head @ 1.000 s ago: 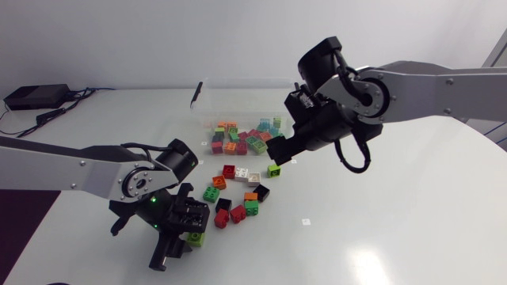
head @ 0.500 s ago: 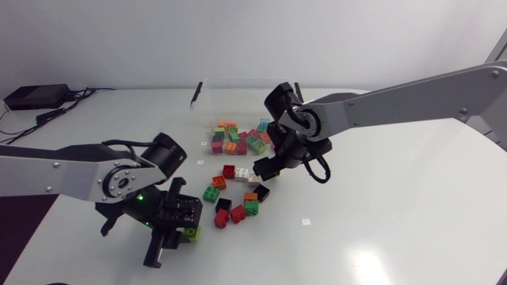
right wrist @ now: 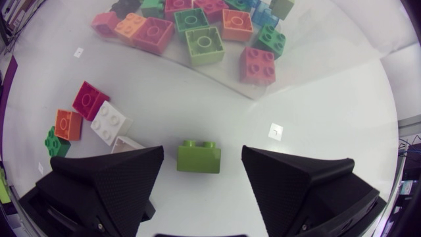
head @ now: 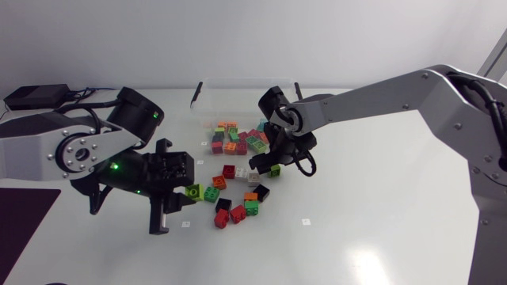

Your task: Place the duplo bricks in the container

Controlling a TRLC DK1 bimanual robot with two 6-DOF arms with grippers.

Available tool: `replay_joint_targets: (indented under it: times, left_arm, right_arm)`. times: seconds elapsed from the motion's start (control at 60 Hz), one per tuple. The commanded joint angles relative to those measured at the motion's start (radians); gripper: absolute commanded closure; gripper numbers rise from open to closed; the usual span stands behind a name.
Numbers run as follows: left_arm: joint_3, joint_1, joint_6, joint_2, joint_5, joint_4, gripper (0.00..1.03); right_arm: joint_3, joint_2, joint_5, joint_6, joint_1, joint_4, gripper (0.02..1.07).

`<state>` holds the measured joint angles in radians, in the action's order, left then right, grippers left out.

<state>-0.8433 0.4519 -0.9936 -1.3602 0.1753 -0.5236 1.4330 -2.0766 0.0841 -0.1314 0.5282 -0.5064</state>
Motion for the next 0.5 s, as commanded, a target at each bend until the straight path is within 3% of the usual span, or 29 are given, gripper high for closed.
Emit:
replay_joint_targets:
  times: [0.0,0.333,0.483]
  left_arm:
    - [-0.051,-0.015,0.065,0.013,0.006,0.03,0.73]
    - [-0.148,-0.039,0.176,0.01,0.016,0.094,0.73]
    - [-0.208,-0.055,0.256,-0.023,0.018,0.149,0.79]
  right_arm:
    - [0.023,-0.034,0.014,-0.033,-0.002,-0.018,0.32]
    - [0.05,-0.077,0.025,-0.042,-0.011,-0.018,0.56]
    - [0.038,-0.074,0.025,-0.043,-0.01,-0.02,0.67]
